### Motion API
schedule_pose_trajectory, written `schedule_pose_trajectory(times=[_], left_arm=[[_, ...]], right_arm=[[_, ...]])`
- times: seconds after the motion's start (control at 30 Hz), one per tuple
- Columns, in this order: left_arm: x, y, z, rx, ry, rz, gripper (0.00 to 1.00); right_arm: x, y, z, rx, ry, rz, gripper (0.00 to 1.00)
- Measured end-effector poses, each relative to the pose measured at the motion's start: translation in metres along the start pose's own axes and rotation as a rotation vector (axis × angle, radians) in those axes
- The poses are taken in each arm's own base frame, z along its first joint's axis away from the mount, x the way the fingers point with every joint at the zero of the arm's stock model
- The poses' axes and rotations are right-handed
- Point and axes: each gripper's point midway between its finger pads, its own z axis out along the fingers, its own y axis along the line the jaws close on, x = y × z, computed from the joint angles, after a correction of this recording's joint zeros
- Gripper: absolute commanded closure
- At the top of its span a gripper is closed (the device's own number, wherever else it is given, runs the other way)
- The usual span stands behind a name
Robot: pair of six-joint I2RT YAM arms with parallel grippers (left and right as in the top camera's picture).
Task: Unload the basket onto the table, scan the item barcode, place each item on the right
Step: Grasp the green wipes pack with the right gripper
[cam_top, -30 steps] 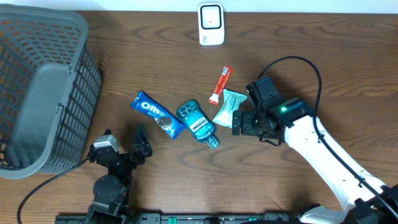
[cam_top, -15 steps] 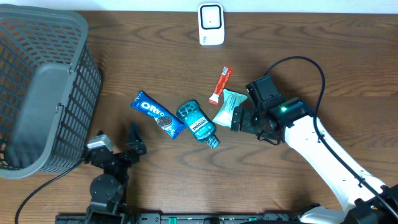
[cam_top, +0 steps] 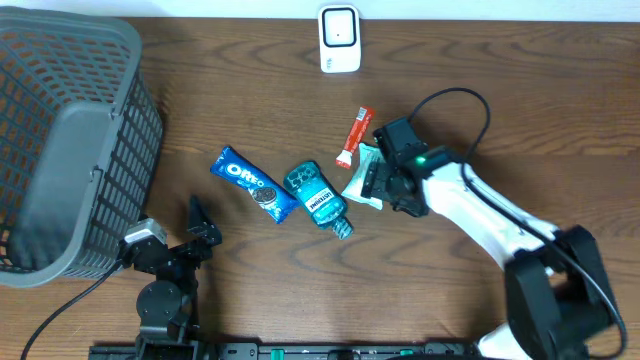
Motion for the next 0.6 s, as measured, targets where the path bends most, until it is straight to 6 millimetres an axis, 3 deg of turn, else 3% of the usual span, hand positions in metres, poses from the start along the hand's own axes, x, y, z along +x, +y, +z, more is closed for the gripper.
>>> schedule_pose_trajectory(times=[0.2,0.3,0.6], left_arm=[[0.000,0.000,0.000,0.000,0.000,0.000,0.02],[0.000,0.000,0.000,0.000,0.000,0.000,0.02],[0.000,0.000,0.000,0.000,0.000,0.000,0.02]], right_arm=[[-0.022,0.038,-0.009,-0.041,-0.078,-0.002,0.20],[-0.035,0.057,-0.017,-0.079,-0.143,0.008,0.29],[-0.037,0.048,0.019,0.015,-0.156,0.057,0.46]])
